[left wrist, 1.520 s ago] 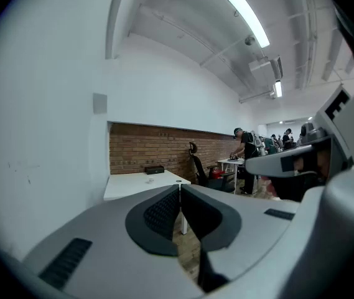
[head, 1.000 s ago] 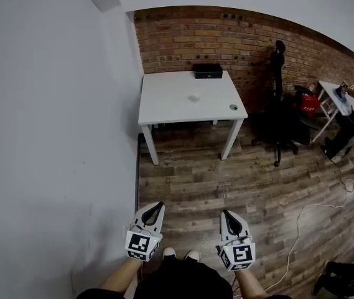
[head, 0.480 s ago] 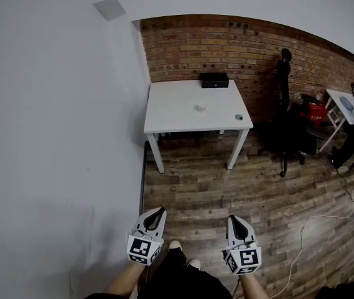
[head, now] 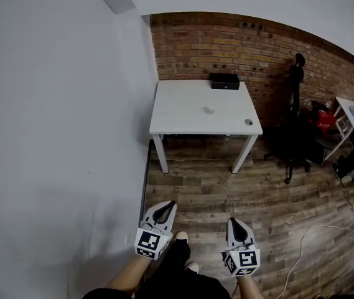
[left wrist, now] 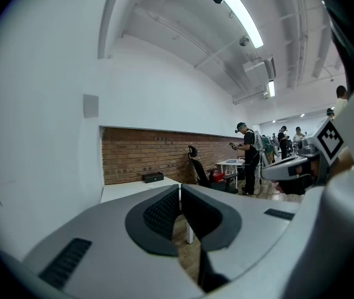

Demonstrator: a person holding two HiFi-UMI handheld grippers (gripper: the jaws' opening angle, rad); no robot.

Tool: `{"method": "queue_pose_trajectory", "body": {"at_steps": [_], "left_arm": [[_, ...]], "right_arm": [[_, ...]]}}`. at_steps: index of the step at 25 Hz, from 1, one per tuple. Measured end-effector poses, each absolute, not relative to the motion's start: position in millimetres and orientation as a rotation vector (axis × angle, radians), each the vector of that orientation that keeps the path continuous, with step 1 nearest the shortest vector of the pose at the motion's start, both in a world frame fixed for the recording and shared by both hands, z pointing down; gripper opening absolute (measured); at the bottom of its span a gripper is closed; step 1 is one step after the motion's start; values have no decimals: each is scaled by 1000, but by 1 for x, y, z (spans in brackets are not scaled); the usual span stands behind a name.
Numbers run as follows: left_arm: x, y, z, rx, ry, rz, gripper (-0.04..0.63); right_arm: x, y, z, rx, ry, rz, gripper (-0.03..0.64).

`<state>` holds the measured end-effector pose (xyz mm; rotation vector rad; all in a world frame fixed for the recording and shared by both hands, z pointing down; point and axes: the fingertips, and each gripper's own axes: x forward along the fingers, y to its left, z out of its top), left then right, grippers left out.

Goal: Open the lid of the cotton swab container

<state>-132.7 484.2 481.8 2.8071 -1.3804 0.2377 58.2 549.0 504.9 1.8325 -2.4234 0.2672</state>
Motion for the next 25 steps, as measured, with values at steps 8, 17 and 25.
{"method": "queue_pose_trajectory", "body": {"at_steps": [8,17,25], "left_arm": [[-139,403,486,2793,-1375,233,20],[-149,313,481,2809,-1329,228,20],[-151,265,487,2813,-1289,243,20]], "right_arm": [[52,465,505,1836,-2399,268,21],[38,379,489,1880,-2382,252,21],[32,337,487,1904,-2365,256,21]]}}
